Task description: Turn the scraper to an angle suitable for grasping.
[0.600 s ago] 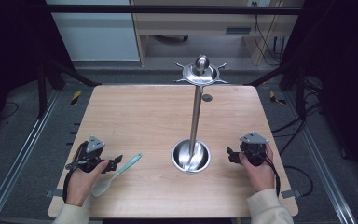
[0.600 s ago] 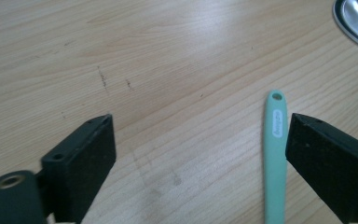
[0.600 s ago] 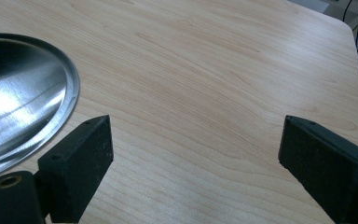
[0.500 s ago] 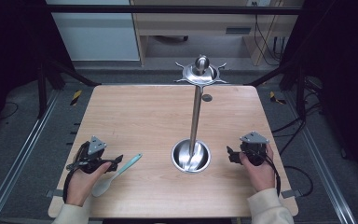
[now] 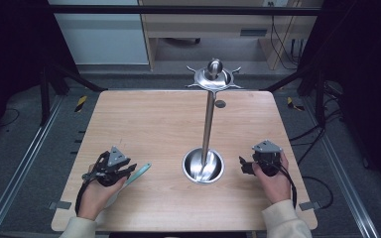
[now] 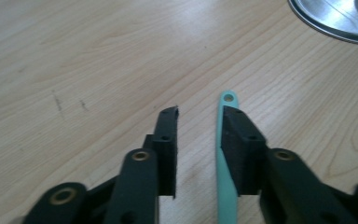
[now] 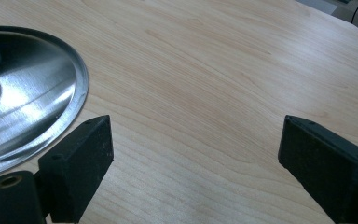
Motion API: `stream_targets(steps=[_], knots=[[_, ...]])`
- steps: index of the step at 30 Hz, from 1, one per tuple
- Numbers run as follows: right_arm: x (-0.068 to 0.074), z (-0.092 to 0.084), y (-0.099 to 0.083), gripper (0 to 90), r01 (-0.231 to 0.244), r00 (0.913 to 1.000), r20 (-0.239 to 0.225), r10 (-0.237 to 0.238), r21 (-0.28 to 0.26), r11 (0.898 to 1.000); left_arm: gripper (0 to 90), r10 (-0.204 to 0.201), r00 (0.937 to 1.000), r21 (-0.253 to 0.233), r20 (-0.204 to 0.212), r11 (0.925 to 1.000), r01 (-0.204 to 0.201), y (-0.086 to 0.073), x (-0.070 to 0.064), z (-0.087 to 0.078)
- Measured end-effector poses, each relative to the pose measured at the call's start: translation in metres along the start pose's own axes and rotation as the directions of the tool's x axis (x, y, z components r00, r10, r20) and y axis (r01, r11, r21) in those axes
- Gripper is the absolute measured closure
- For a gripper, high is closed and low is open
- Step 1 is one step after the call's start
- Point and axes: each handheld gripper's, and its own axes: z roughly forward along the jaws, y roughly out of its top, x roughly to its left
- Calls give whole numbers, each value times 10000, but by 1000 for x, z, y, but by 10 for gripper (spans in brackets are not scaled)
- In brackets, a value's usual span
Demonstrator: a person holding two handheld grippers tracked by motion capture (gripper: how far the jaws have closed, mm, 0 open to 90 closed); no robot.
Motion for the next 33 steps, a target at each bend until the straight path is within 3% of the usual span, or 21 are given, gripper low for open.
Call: stream_targets(steps=[4, 8, 28, 30, 33], knots=[[1, 1, 0, 108, 35, 10000, -21, -35, 51, 10000, 835, 20, 9999, 186, 161, 9998, -23, 2, -1, 6], [0, 1, 0, 109, 25, 10000, -14, -24, 71, 10000, 900, 105, 9997, 515, 202, 9986, -115, 1, 1, 11], [3, 2, 0, 113, 256, 9997, 22, -257, 220, 9994, 900, 395, 9981, 1180, 480, 9920, -450, 0, -7, 34], [3, 2, 0, 113, 242, 9997, 5, -243, 219, 9995, 900, 278, 9975, 1150, 642, 9927, -351, 0, -7, 33], [4, 2, 0, 114, 239, 9997, -24, -238, 192, 9995, 900, 453, 9947, 1207, 928, 9911, -564, 0, -9, 32]])
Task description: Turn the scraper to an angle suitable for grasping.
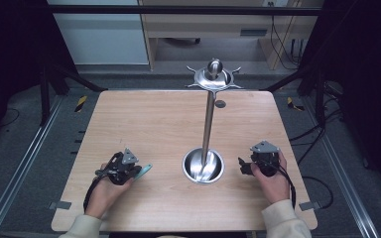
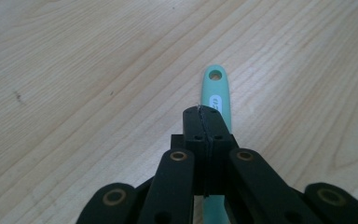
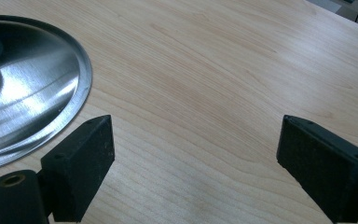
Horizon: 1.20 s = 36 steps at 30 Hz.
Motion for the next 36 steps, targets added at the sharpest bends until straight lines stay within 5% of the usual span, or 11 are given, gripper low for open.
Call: stream_targets(steps=[7, 9, 13, 18, 22, 23, 26, 31, 36], knots=[[0, 1, -1, 114, 85, 10000, 32, -85, 148, 9999, 900, 908, 9925, 84, 822, 9957, -918, 3, -21, -5], [0, 1, -1, 114, 103, 9999, 33, -103, 143, 9998, 900, 1177, 9914, -44, 574, 9930, -1176, 6, -25, -10], [-1, -1, -1, 114, -27, 10000, 29, 28, -32, 10000, 900, 1308, 9888, -243, 717, 9913, -1294, 23, -27, -24], [-3, -1, -1, 114, -60, 10000, 61, 60, -36, 10000, 900, 1270, 9861, 938, 1068, 9861, -1372, 35, -25, -24], [-2, -1, 0, 114, 13, 10000, 31, -13, -62, 10000, 868, 1412, 9806, 2080, 1357, 9637, -1676, 46, -20, -20], [-2, 0, 0, 114, 4, 10000, 27, -4, -41, 10000, 851, 1521, 9795, 2188, 1325, 9593, -1785, 49, -20, -19], [-1, 0, -1, 114, -20, 10000, 15, 20, -7, 10000, 817, 1466, 9817, 2153, 1215, 9616, -1702, 56, -19, -18], [-2, -1, -2, 112, -47, 10000, -38, 47, -27, 10000, 705, 1755, 9780, 2424, 1123, 9497, -1983, 69, -22, -18], [-2, -1, -2, 112, -61, 10000, -54, 61, -35, 10000, 613, 1940, 9666, 2886, 1673, 9279, -2362, 76, -31, -14]])
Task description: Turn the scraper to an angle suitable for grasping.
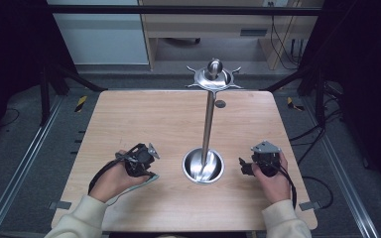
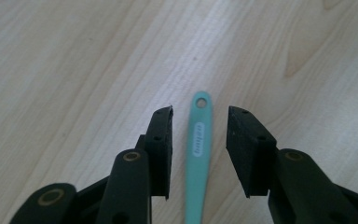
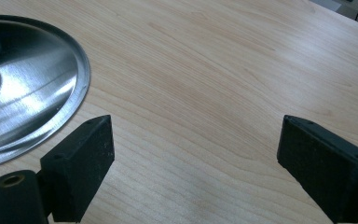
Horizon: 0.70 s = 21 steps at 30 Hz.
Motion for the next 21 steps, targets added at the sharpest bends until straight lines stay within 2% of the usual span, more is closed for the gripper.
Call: stream_targets(steps=[3, 5, 6, 14, 16, 21], knots=[[0, 1, 0, 112, 15, 10000, 50, -15, 44, 10000, 592, 77, 9992, 273, 392, 9996, -88, 3, -1, 5], [0, 1, 0, 112, 43, 10000, 49, -43, 52, 10000, 574, 103, 9988, 434, 487, 9990, -124, 3, -1, 7], [0, 1, 0, 112, 49, 10000, 54, -49, 60, 10000, 561, 39, 9978, 674, 664, 9977, -83, 4, 1, 12], [-1, 0, 0, 112, -53, 10000, 30, 53, 85, 9999, 521, -203, 9973, 952, 702, 9954, 136, 4, 9, 21], [-1, 1, 0, 112, -23, 10000, 33, 23, 100, 9999, 522, -92, 9972, 1055, 743, 9944, 13, 3, 10, 23], [-1, 1, 0, 113, 9, 10000, 47, -9, 79, 10000, 519, -99, 9967, 1143, 803, 9934, 6, 2, 10, 29]])
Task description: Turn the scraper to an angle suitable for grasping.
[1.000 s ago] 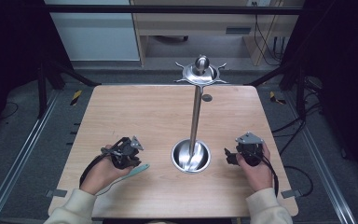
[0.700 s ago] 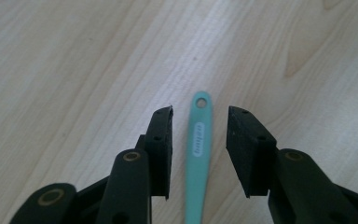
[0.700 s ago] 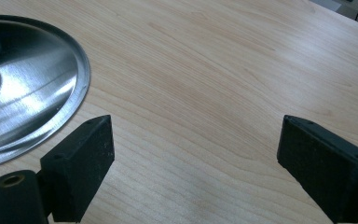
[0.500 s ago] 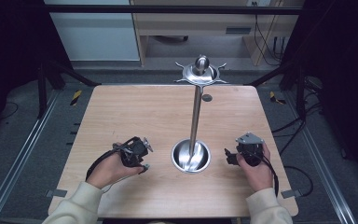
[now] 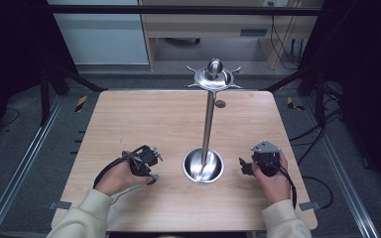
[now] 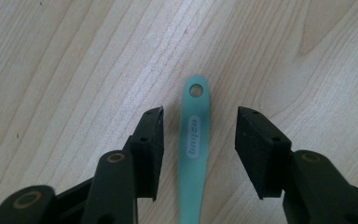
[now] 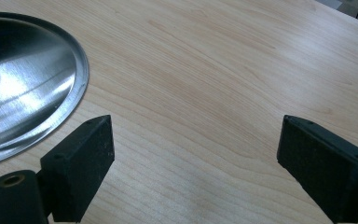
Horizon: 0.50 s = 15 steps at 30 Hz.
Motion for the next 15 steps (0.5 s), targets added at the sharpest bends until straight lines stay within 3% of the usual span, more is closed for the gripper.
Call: stream_targets(steps=[10, 15], knots=[[0, 0, 0, 118, 21, 10000, -69, -21, 51, 10000, 590, 215, 9997, 194, 143, 9996, -218, 2, -2, 7], [2, 0, 1, 117, 72, 9999, -77, -72, 26, 10000, 641, 66, 10000, 254, 52, 9997, -67, 2, -2, 11]])
